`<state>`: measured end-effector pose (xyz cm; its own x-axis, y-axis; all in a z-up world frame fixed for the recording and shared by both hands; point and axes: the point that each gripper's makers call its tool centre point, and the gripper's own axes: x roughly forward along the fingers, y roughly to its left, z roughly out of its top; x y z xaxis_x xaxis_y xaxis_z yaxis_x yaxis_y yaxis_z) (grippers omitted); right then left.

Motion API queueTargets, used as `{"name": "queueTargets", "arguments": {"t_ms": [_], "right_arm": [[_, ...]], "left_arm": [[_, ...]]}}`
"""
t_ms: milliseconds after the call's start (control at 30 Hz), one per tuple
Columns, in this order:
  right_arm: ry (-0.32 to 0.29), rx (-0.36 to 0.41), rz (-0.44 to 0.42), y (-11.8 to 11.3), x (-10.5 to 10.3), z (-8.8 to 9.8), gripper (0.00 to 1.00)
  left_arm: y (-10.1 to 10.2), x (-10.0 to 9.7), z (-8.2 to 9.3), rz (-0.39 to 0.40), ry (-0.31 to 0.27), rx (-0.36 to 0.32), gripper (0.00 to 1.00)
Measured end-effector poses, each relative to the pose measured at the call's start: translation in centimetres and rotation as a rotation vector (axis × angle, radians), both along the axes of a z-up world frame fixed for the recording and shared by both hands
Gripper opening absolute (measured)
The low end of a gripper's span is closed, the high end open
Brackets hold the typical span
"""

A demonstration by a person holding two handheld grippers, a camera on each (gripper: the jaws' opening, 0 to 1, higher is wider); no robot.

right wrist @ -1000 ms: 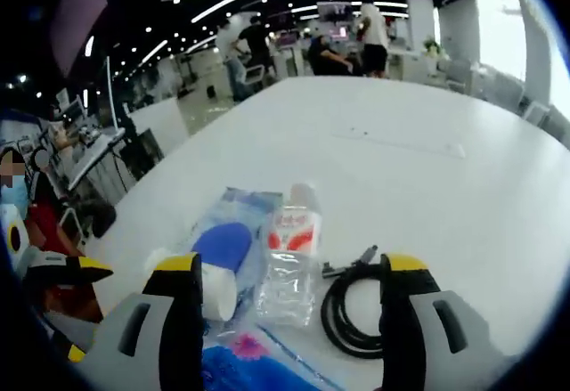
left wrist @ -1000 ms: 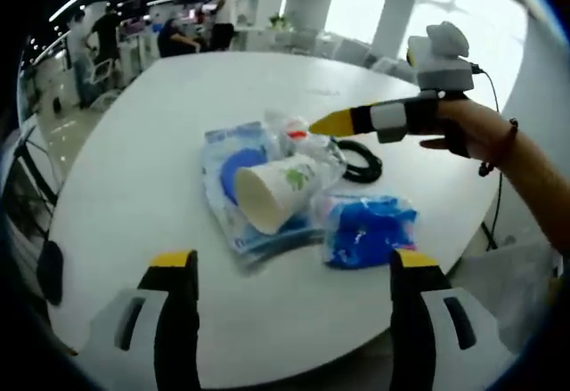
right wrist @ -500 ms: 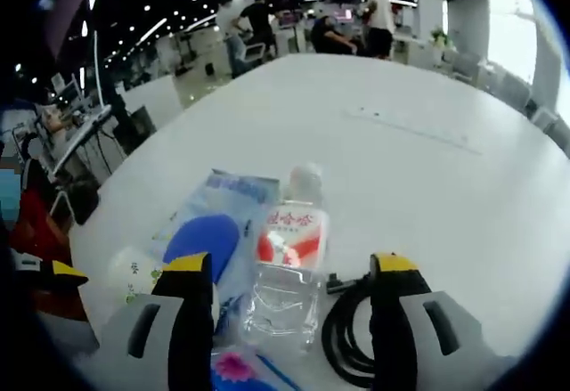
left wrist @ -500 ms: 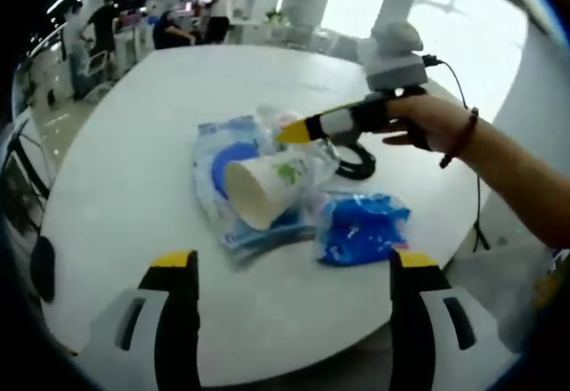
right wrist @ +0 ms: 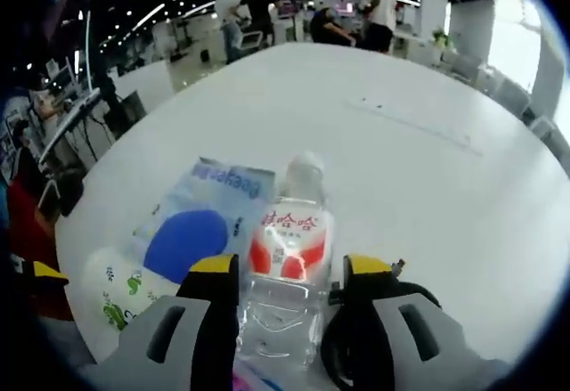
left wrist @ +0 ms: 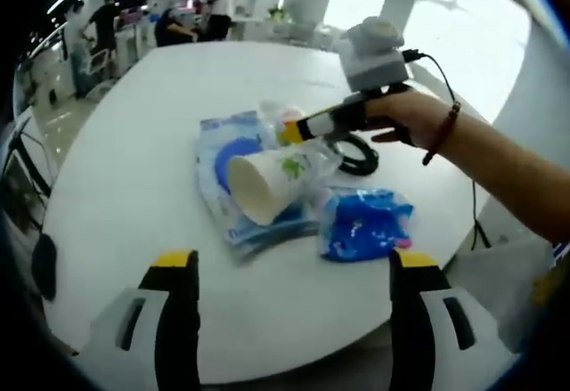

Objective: Arrange the tabletop items into an orderly group along one side of the table until the central work area is clear of visible clutter.

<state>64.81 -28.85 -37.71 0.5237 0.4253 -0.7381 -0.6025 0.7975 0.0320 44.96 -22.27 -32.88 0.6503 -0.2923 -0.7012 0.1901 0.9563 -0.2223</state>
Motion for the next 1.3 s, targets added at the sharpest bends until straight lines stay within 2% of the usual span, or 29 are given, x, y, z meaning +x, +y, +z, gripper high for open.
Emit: {"name": "queueTargets", "arguments": {"t_ms": [300,567,700,967,1300], "right_arm": [[0.029,-0.037,-0.01,0.4,-0.3,-0.9,0.45],[0.008,-0.075,-0.004,0.2,0.1,-1.1,0.43],[0.009,-0.056,-0.033,0.2,0.2,-0.9,0.4],[-0.016,-0.048,-0.017,0.1,-0.1,-0.6,0.37],[-0.085,0.008,-0.003,0.0,-0.9,1.3,0.35]], "left_arm": [[0.4,0.0,0.1,0.01,-0.003,0.008,0.84],[0.5,-0.1,0.1,0.015,-0.002,0.0,0.83],[0.6,0.0,0.1,0.017,0.0,0.004,0.83],[0.8,0.2,0.2,0.031,-0.007,0.0,0.83],[0.9,0.4,0.7,0.042,-0.031,-0.002,0.82]]}}
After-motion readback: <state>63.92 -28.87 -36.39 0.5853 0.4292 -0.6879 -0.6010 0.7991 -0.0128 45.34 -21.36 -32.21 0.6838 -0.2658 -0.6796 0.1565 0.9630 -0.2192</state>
